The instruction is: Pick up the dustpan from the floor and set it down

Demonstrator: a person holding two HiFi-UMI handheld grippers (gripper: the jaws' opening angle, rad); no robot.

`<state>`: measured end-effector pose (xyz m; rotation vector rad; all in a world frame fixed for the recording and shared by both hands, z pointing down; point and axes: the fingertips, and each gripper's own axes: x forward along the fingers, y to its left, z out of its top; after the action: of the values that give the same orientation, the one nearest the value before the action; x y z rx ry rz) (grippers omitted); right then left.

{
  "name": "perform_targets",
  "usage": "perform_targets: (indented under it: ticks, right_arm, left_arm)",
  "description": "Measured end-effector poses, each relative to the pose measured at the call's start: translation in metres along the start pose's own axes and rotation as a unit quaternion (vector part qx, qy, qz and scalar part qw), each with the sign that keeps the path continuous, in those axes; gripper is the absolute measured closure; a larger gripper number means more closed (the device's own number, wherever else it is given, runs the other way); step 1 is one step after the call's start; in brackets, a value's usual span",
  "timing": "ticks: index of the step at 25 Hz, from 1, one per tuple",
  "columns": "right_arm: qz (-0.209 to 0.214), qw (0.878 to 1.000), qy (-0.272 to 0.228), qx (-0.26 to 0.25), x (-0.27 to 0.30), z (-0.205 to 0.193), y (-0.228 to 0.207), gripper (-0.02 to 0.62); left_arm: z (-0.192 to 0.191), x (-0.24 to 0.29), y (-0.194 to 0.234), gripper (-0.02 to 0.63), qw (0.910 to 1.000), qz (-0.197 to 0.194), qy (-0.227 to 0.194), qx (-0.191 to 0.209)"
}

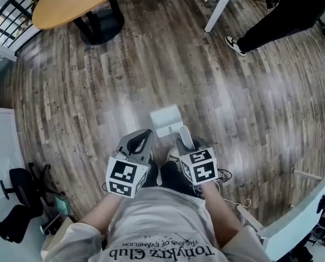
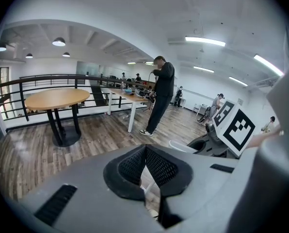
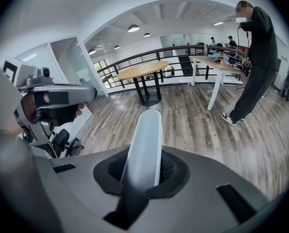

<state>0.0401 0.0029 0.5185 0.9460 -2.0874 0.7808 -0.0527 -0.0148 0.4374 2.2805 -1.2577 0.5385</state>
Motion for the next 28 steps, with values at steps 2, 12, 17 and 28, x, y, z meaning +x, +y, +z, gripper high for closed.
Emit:
perform_targets:
  ticks: [2,12,17,28]
  right_arm:
    - [0.0,1.0,0.002,0.001,0.006,-0.001,-0.002,0.526]
    - [0.001,1.0,0.007,0.002,0.034,0.003,-0.008,0.526]
    - [0.003,1.0,0.009,0.005,0.045,-0.002,-0.013,0.526]
    - [0.003,1.0,0.005,0.013,0.082,-0.02,-0.024,0.526]
  left_arm:
    - [-0.002,0.003,0.002,0.583,1.0,0.0,0.002,-0.002]
    - [-0.007,0.014,0.016,0.583,0.9999,-0.003,0.013,-0.007]
    - [-0.008,0.018,0.015,0.583,0.9998,-0.003,0.02,-0.007]
    - [-0.015,0.026,0.023,0.583,0.9995,-0.001,0.033,0.002]
